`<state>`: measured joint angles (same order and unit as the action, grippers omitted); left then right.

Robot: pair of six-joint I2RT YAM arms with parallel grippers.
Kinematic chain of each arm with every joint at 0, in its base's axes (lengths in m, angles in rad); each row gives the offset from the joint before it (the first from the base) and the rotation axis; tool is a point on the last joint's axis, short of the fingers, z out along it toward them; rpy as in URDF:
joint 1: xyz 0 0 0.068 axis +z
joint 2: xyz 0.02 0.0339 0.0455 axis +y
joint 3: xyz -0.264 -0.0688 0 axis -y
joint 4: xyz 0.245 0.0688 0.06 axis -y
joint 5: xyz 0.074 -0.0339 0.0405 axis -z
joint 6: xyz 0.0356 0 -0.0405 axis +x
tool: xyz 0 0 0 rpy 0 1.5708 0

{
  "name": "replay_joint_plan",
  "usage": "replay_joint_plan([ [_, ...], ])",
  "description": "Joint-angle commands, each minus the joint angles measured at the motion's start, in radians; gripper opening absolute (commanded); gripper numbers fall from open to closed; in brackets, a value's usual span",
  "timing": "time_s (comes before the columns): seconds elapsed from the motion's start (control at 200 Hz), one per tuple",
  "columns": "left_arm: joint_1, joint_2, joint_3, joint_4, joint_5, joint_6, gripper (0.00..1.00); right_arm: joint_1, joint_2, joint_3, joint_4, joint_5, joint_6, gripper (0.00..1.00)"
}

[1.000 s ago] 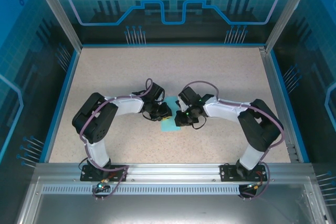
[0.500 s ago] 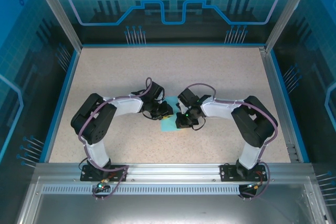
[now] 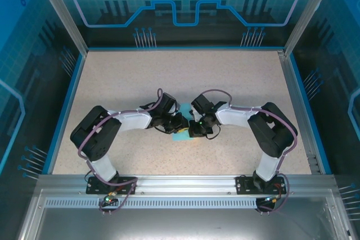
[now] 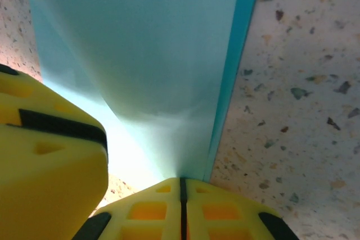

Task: Fold a paper plane with a square sheet of paper (pick it up from the middle)
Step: Fold the triangle a second time at the center of the table.

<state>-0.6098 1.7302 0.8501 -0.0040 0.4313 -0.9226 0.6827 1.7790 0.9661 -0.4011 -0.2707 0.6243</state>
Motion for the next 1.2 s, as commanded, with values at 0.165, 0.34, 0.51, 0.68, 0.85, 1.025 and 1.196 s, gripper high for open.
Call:
replay_joint_plan([
  [0.165, -0.011, 0.053, -0.016, 0.008, -0.019, -0.028, 0.17, -0.006, 0.066, -0.020, -0.057, 0.046, 0.005, 0.09],
  [0.34, -0.010, 0.063, -0.014, -0.029, -0.086, -0.021, 0.16, -0.003, 0.077, -0.019, -0.081, 0.064, -0.006, 0.09],
  [0.51, -0.009, 0.069, -0.016, -0.059, -0.148, -0.018, 0.14, -0.002, 0.089, -0.021, -0.092, 0.049, -0.011, 0.09],
  [0.68, 0.004, 0.053, -0.012, -0.090, -0.185, -0.002, 0.14, 0.001, 0.115, -0.009, -0.143, 0.086, -0.023, 0.09],
  [0.85, 0.048, 0.039, -0.010, -0.104, -0.186, 0.023, 0.15, 0.006, 0.149, 0.002, -0.192, 0.141, -0.029, 0.09],
  [1.025, 0.111, 0.042, -0.007, -0.120, -0.179, 0.058, 0.15, 0.010, 0.167, 0.007, -0.209, 0.166, -0.030, 0.09],
  [1.196, 0.168, 0.051, 0.010, -0.148, -0.189, 0.096, 0.15, 0.009, 0.171, 0.008, -0.214, 0.174, -0.030, 0.09],
])
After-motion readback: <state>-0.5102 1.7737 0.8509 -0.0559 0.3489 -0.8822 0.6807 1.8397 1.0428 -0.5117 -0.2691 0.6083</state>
